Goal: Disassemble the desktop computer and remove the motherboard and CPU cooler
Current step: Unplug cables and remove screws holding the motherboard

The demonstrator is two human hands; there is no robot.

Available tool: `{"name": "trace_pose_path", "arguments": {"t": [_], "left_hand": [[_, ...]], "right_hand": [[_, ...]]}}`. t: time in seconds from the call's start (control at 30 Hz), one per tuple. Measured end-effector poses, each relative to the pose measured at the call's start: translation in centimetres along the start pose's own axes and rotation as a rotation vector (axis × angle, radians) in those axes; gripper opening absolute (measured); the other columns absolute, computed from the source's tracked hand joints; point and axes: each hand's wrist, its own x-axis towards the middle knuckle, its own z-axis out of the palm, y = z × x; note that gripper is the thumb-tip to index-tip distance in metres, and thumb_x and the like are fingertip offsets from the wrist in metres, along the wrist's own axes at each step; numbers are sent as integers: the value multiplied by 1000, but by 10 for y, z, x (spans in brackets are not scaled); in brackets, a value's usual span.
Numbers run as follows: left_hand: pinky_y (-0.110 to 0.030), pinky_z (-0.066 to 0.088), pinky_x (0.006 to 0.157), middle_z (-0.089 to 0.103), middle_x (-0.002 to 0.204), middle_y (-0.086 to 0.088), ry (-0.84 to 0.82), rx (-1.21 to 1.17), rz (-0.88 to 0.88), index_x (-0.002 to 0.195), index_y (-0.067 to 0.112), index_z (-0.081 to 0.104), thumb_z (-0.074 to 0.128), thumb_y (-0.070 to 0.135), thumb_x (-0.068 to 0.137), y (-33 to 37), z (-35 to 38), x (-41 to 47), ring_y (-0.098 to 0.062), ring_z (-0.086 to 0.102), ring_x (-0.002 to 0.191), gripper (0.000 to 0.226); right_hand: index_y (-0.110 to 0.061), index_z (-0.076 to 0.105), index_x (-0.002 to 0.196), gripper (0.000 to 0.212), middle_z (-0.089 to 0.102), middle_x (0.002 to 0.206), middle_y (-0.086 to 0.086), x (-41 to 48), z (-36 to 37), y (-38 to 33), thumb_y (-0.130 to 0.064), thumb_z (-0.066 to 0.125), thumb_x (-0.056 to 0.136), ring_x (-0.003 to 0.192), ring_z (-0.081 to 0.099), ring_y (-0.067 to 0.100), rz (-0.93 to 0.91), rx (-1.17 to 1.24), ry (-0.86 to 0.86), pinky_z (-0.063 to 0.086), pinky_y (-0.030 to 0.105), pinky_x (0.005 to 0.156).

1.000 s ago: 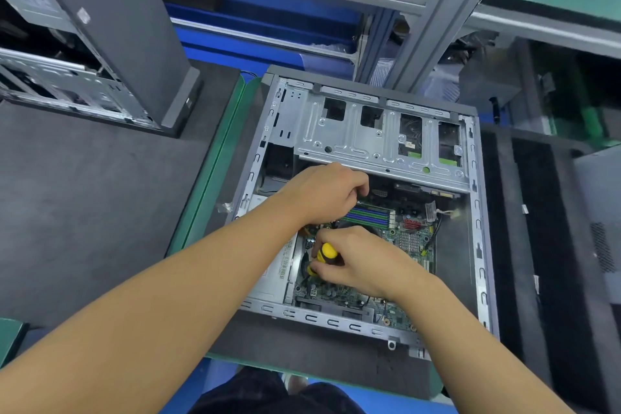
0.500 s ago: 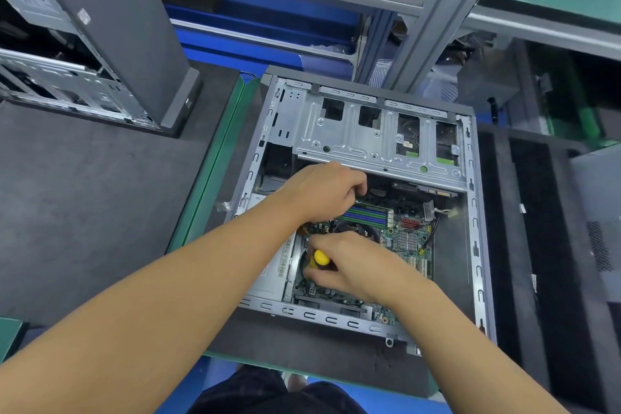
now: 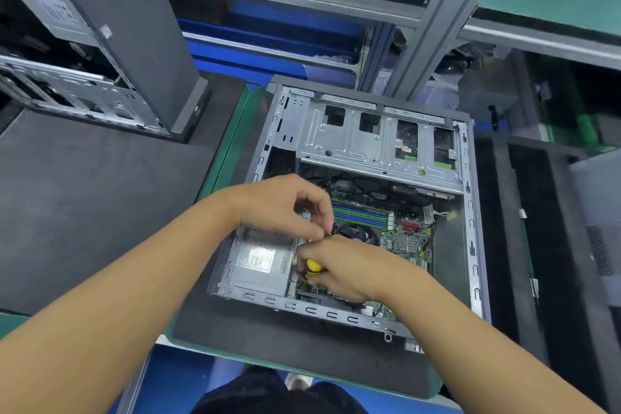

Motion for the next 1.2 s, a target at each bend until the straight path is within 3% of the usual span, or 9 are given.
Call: {"name": "trace_pose_path", "arguments": {"t": [0.13, 0.27, 0.43, 0.63, 0.77, 0.83, 0.93, 1.1, 1.2], "left_hand": [[-42, 48, 98, 67, 101, 14, -96, -18, 10, 93, 37, 70, 78, 29, 79, 2, 5, -7, -10, 62, 103, 18], [-12, 42, 86, 65, 98, 18, -53, -16, -21, 93, 35, 67, 83, 28, 76, -3, 12, -7, 1, 59, 96, 24], [-30, 48, 99, 66, 106, 9, -25, -62, -40, 112, 25, 63, 87, 21, 74, -6, 11, -4, -9, 62, 106, 46], [-29, 36, 110, 60, 124, 21, 59, 9, -38, 115, 35, 66, 88, 34, 70, -12, 8, -9, 2, 52, 123, 50], [-31, 35, 110, 49, 131, 20, 61, 350, -113, 113, 40, 65, 82, 32, 75, -11, 3, -8, 0, 46, 124, 42], [-25, 34, 102, 51, 126, 18, 5, 529, -121, 106, 38, 66, 76, 38, 76, -9, 6, -5, -5, 47, 115, 32], [-14, 18, 85, 45, 120, 23, -53, 641, -126, 74, 45, 56, 77, 51, 72, -11, 15, -2, 0, 30, 99, 22], [-34, 13, 106, 43, 125, 25, -2, 736, -72, 61, 47, 51, 77, 65, 65, -15, 25, -3, -1, 27, 121, 32], [-35, 12, 107, 43, 124, 29, 58, 791, -47, 53, 49, 45, 74, 68, 65, -18, 32, -4, -3, 27, 125, 36]], "right_hand": [[-17, 40, 135, 39, 52, 128, 11, 0, 4, -10, -33, 48, 101, 110, 54, 32, 60, -27, -11, 47, 39, 89], [-11, 45, 113, 26, 54, 101, 8, -2, -4, -15, -31, 44, 97, 91, 56, 29, 71, 84, -15, 48, 39, 76], [-15, 44, 130, 48, 52, 122, 2, -4, -8, -18, -52, 27, 104, 110, 50, 19, 92, 143, -41, 40, 36, 100], [-24, 45, 86, 29, 49, 95, -2, -7, -16, -19, -46, 40, 103, 89, 49, 18, 89, 85, 31, 41, 35, 80], [-24, 44, 97, 27, 50, 91, -8, -11, -13, -18, -48, 57, 95, 86, 48, 17, 146, 109, 169, 35, 32, 66], [-24, 41, 98, 33, 52, 90, -8, -12, -9, -18, -45, 66, 90, 82, 50, 16, 166, 138, 271, 34, 29, 61], [-24, 49, 94, 28, 52, 92, -9, -15, -9, -18, -37, 73, 86, 82, 50, 14, 139, 143, 329, 38, 30, 67], [-25, 64, 97, 20, 43, 95, -14, -17, -9, -16, -16, 76, 84, 86, 49, 14, 101, 202, 329, 40, 30, 77], [-27, 68, 98, 19, 36, 95, -19, -18, -8, -16, -14, 73, 85, 85, 50, 10, 99, 234, 327, 43, 26, 83]]}}
